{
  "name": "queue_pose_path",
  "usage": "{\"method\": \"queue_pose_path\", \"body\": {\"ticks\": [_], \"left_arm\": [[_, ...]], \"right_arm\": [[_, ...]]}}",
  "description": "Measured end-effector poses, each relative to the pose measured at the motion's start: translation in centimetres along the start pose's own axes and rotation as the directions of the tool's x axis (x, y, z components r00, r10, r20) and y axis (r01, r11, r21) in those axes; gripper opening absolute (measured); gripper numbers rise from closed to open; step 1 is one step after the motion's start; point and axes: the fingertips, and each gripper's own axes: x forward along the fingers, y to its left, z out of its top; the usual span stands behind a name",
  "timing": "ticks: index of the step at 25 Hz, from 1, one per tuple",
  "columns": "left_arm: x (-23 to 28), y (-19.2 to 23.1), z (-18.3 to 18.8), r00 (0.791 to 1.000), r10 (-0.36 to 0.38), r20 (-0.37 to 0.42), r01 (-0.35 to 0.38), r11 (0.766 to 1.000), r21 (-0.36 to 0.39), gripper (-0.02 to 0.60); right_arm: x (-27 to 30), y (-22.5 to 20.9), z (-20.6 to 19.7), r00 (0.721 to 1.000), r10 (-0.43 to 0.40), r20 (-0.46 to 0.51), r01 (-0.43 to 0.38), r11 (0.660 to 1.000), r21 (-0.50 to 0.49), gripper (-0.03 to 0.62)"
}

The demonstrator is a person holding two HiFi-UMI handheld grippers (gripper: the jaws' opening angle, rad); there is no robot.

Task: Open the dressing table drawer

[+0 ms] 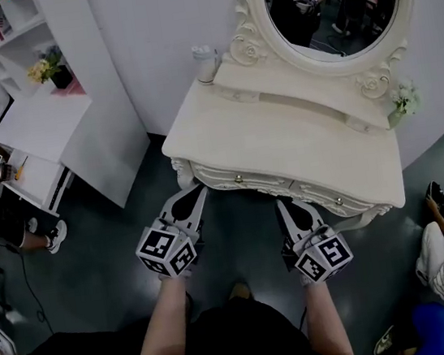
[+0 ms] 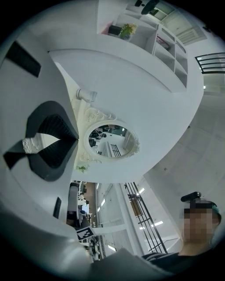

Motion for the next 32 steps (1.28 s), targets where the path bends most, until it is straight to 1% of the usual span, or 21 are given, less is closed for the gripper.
{"method": "queue_pose_path", "body": {"ticks": [5,11,17,20,23,27,32], "left_arm": [[1.8,0.5,-0.1,1.000,0.002,-0.010,-0.002,1.000,-0.001,0.002],[2.3,1.7,-0.9,0.999,0.027,-0.035,-0.028,1.000,-0.014,0.002],[3.7,2.4,-1.3,0.998,0.031,-0.056,-0.031,0.999,-0.011,0.002],[5.0,3.0,-1.5,0.998,0.023,-0.065,-0.023,1.000,-0.009,0.002],[6.6,4.1,-1.7,0.998,0.028,-0.064,-0.029,0.999,-0.025,0.003],[9.0,5.7,-1.8,0.997,0.034,-0.064,-0.036,0.999,-0.029,0.003],[12.2,7.7,-2.0,0.997,0.006,-0.081,-0.009,0.999,-0.038,0.003]], "right_arm": [[1.5,-1.5,0.1,1.000,0.008,-0.014,-0.008,1.000,0.007,0.006],[2.6,-2.8,-0.4,1.000,0.012,-0.019,-0.011,0.999,0.036,0.006],[3.8,-4.2,-1.0,1.000,0.014,-0.028,-0.013,0.998,0.057,0.006],[4.7,-5.0,-0.9,0.999,0.012,-0.030,-0.010,0.998,0.056,0.006],[5.6,-6.0,-0.8,0.999,0.005,-0.038,-0.003,0.999,0.052,0.006],[7.2,-7.6,-0.8,0.999,-0.003,-0.040,0.005,0.999,0.050,0.006],[9.8,-9.6,-0.8,0.999,-0.012,-0.048,0.015,0.998,0.056,0.006]]}}
